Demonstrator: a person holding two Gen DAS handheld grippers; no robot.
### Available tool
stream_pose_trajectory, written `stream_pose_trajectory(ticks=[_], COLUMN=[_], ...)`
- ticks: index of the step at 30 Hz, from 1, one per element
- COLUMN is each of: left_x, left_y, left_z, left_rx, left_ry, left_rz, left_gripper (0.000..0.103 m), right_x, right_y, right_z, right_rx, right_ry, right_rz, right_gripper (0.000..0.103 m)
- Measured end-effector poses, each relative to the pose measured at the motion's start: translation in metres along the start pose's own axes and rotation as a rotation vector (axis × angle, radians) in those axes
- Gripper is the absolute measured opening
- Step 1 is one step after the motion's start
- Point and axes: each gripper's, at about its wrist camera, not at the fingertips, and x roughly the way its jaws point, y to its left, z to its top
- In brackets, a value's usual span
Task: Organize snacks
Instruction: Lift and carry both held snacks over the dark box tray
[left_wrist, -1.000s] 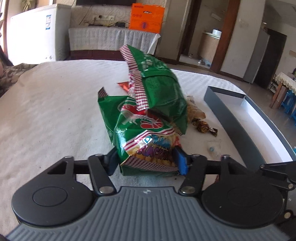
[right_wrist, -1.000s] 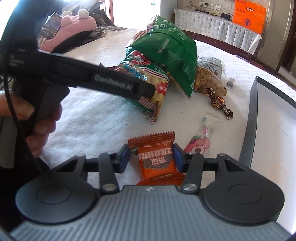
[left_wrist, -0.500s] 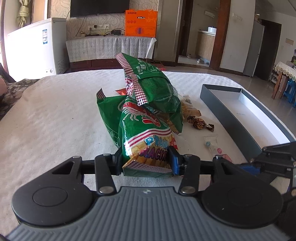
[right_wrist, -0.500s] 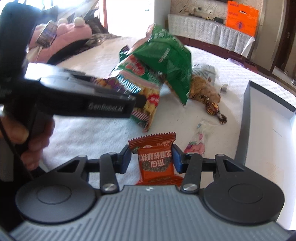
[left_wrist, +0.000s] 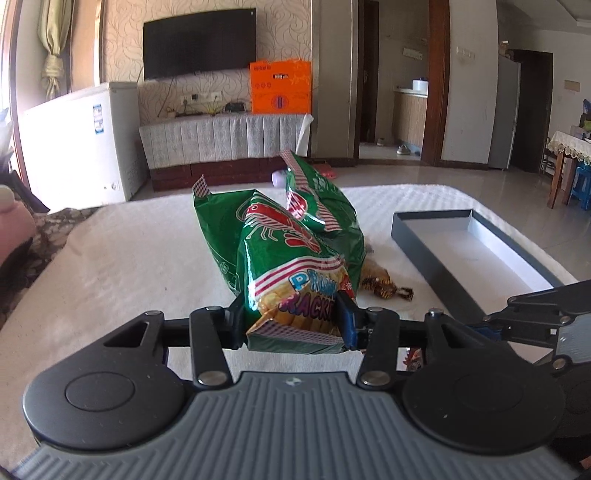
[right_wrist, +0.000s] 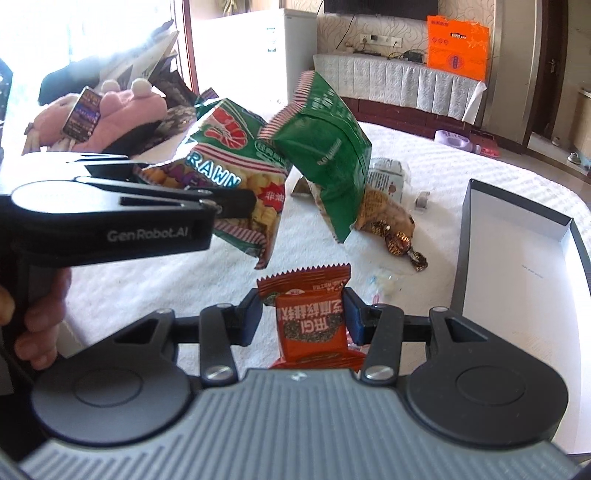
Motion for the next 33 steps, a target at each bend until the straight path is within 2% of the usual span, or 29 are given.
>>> stream_pose_trajectory(ticks=[7, 13, 20, 26, 33], left_x=[-0.021, -0.042, -0.054, -0.044, -0.024], left_y=[-0.007, -0.010, -0.020, -0.054, -0.085], left_z=[0.012, 0.021, 0.032, 0.040, 0.052], left_rx=[0.019, 0.023, -0.002, 0.067, 0.098], left_ry=[-0.076, -0.154, -0.189, -0.181, -0.174], left_rz=[0.041, 0.044, -0.027, -0.073, -0.135], left_gripper=[0.053, 0.053, 0.053, 0.053, 0.053], right_x=[-0.010, -0.015, -0.024, -0.031, -0.040], right_y=[-0.007, -0.011, -0.026, -0.045, -0.068], right_z=[0.007, 0.008, 0.009, 0.007, 0.001], right_rx=[0.027, 0.041, 0.079, 0.123, 0.147], right_ry=[-0.055, -0.092, -0.130, -0.153, -0.163], right_rz=[0.016, 0.014, -0.011, -0.047, -0.089], right_gripper=[0.049, 0.049, 0.049, 0.049, 0.050])
